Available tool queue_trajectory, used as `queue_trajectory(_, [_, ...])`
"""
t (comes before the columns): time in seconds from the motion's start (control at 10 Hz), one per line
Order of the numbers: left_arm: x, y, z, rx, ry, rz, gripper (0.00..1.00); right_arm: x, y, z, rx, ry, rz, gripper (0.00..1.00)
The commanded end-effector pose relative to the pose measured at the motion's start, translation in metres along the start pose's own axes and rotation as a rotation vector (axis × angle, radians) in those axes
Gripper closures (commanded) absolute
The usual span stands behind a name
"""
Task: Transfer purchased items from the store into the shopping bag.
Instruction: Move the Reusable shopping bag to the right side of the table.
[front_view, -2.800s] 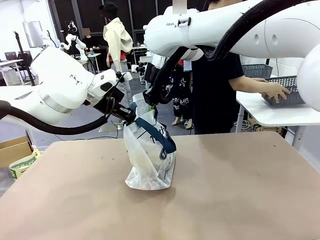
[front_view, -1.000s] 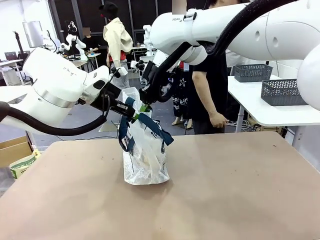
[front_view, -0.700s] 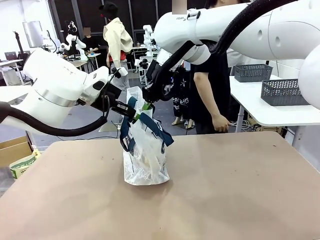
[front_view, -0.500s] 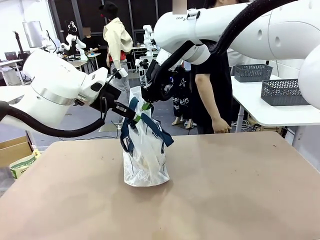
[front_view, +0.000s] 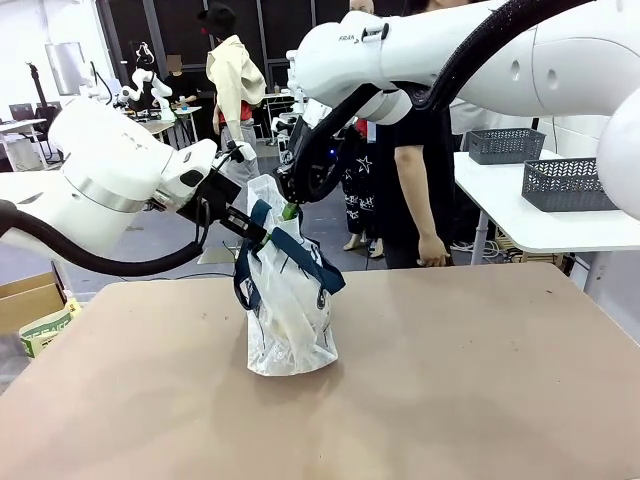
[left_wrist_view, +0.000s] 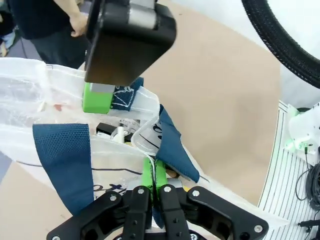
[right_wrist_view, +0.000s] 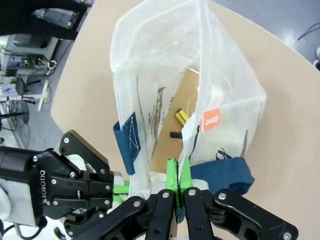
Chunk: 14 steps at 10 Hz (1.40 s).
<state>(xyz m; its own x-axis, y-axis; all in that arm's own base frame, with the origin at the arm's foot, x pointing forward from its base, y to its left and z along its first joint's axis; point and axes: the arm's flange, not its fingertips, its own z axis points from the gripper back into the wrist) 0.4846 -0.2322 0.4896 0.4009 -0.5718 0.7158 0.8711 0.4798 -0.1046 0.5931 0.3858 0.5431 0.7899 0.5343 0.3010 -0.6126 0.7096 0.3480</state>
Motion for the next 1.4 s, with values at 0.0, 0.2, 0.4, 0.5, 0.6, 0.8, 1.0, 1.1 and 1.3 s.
queue_trajectory(0.0, [0.000, -0.003, 0.001, -0.041, -0.026, -0.001, 1.00, 0.000, 0.003, 0.001, -0.004, -0.001, -0.007, 1.00])
queue_trajectory(0.2, [0.001, 0.001, -0.002, -0.022, -0.002, -0.050, 1.00, 0.007, 0.003, 0.000, 0.044, -0.016, -0.073, 1.00])
queue_trajectory(0.4, [0.002, 0.004, -0.002, -0.054, -0.033, -0.069, 1.00, 0.012, 0.001, -0.003, 0.037, -0.021, -0.117, 1.00])
queue_trajectory(0.5, [0.001, 0.004, -0.003, -0.053, -0.038, -0.073, 1.00, 0.013, 0.001, -0.006, 0.036, -0.023, -0.146, 1.00])
queue_trajectory(0.6, [0.001, 0.004, -0.003, -0.055, -0.038, -0.071, 1.00, 0.013, 0.001, -0.007, 0.038, -0.025, -0.157, 1.00])
queue_trajectory(0.8, [0.003, 0.005, -0.006, -0.053, -0.026, -0.071, 1.00, 0.013, 0.004, -0.007, 0.029, -0.033, -0.170, 1.00])
queue_trajectory(1.0, [0.005, 0.006, -0.009, -0.043, -0.020, -0.064, 1.00, 0.012, 0.006, -0.008, 0.023, -0.035, -0.174, 1.00])
queue_trajectory(1.1, [0.005, 0.005, -0.009, -0.048, -0.028, -0.061, 0.95, 0.012, 0.007, -0.009, 0.021, -0.033, -0.176, 1.00])
queue_trajectory(1.3, [0.008, 0.002, -0.008, -0.068, -0.066, -0.061, 0.55, 0.011, 0.008, -0.012, 0.007, -0.035, -0.184, 1.00])
